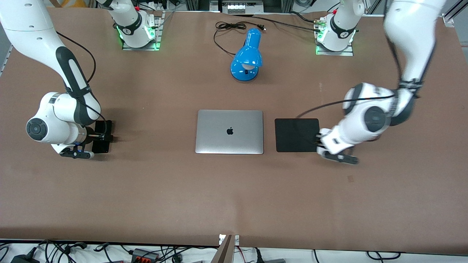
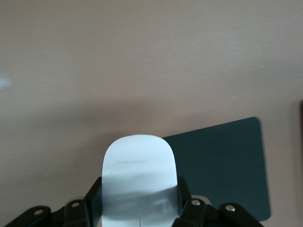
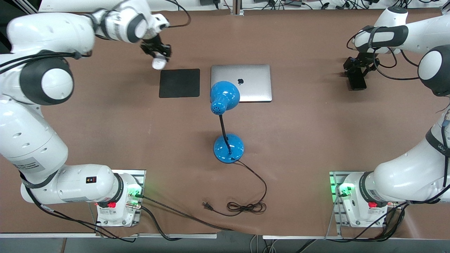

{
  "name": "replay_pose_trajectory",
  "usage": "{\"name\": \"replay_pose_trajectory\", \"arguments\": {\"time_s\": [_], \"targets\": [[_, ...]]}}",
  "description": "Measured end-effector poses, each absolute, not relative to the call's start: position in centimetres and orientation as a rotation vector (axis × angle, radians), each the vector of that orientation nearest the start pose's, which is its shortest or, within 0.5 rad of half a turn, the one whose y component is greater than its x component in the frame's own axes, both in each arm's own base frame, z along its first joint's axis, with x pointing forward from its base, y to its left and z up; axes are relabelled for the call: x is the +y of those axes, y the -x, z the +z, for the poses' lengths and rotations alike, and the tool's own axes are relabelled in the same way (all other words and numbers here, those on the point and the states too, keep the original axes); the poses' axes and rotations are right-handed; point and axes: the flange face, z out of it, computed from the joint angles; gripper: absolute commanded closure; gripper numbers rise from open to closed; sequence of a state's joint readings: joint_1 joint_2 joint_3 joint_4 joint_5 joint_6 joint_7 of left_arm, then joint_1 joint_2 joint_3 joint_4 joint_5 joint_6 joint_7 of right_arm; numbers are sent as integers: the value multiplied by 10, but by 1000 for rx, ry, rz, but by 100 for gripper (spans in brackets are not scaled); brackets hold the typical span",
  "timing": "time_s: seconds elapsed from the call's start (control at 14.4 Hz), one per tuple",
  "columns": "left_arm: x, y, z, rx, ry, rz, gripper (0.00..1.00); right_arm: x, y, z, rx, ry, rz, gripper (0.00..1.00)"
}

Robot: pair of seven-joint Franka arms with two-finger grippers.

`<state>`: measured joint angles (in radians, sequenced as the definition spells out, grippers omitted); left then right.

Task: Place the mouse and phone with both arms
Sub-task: 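Carry the mouse onto the black pad with the left gripper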

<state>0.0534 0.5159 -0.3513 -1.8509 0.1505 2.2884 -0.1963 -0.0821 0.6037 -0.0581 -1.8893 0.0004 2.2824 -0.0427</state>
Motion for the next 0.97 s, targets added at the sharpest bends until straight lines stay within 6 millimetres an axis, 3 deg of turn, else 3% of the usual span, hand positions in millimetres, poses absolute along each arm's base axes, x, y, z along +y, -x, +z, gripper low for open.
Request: {"name": "replay_pose_trajectory", "arguments": {"time_s": [0.07, 0.21, 0.28, 0.35, 0.42, 0.63, 0.7, 0.77, 0.97], "targets": [[-178, -610, 244, 231, 3181, 81, 81, -84, -602, 164, 143, 3134, 342, 10], [-179, -599, 224, 180, 3202, 41, 81, -85, -602, 163, 140, 3136, 346, 49], [-178, -592, 213, 175, 3212, 21, 80, -86, -603, 167, 140, 3137, 345, 59], [-177, -584, 203, 168, 3219, 10, 78, -86, -603, 168, 140, 3137, 345, 66], [-177, -578, 196, 155, 3224, 7, 73, -86, -603, 167, 136, 3137, 345, 67], [-177, -570, 189, 135, 3228, 13, 71, -84, -605, 169, 125, 3136, 347, 69], [-178, -570, 188, 134, 3229, 12, 53, -80, -608, 173, 114, 3134, 359, 69], [-179, -570, 188, 131, 3229, 12, 1, -72, -614, 180, 95, 3131, 382, 69], [-179, -569, 187, 76, 3231, 18, 0, -30, -638, 217, 4, 3135, 401, 69]]}}
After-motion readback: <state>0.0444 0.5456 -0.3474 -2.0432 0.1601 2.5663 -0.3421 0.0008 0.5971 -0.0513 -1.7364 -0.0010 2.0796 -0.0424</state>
